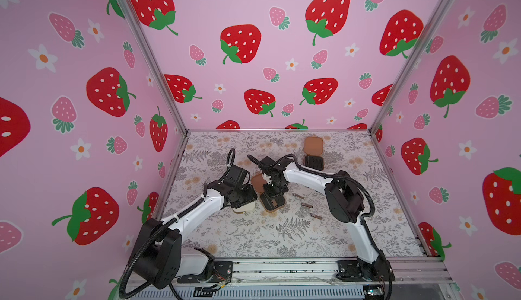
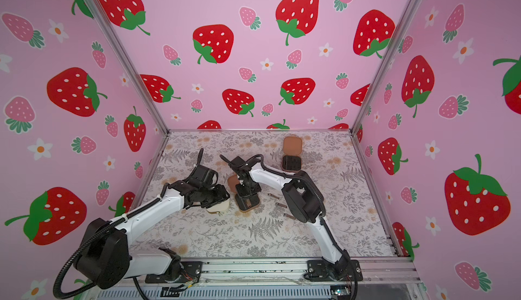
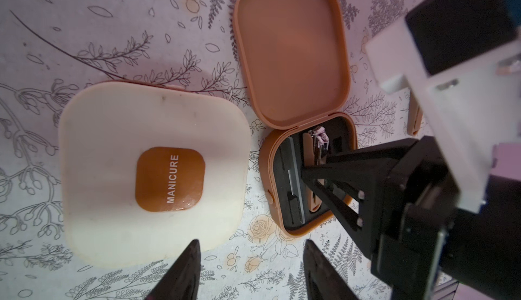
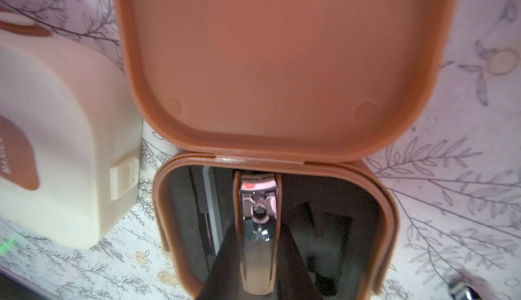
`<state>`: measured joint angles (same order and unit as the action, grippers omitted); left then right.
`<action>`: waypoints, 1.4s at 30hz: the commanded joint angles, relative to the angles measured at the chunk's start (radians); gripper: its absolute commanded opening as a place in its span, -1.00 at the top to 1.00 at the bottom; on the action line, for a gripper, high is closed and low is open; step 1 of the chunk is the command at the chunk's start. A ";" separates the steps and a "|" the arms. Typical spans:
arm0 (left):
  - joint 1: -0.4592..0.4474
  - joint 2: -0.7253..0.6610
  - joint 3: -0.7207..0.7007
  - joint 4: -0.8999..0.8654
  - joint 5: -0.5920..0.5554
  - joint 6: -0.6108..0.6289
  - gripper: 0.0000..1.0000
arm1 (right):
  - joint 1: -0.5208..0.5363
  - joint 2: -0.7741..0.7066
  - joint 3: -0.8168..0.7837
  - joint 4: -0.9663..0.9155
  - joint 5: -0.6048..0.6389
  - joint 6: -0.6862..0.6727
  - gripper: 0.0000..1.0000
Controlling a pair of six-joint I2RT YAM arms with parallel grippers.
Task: Organize nail clipper sets
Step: Place the nail clipper in the storage box.
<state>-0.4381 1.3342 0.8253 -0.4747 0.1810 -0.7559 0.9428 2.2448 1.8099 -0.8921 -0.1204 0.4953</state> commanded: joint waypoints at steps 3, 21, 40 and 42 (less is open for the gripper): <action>0.004 0.011 -0.015 0.003 0.009 0.003 -0.19 | 0.020 0.125 0.017 -0.180 0.124 -0.061 0.68; 0.003 0.023 -0.015 0.011 0.017 -0.002 -0.18 | 0.037 0.062 0.026 -0.226 0.137 -0.087 0.40; -0.018 0.055 0.039 0.012 0.076 0.006 1.00 | 0.037 -0.089 0.086 -0.183 0.048 -0.088 0.24; -0.032 0.063 0.051 0.017 0.086 0.003 1.00 | 0.037 -0.102 0.079 -0.172 0.041 -0.087 0.24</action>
<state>-0.4515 1.3846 0.8242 -0.4675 0.2420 -0.7525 0.9798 2.1868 1.8835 -1.0534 -0.0608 0.4137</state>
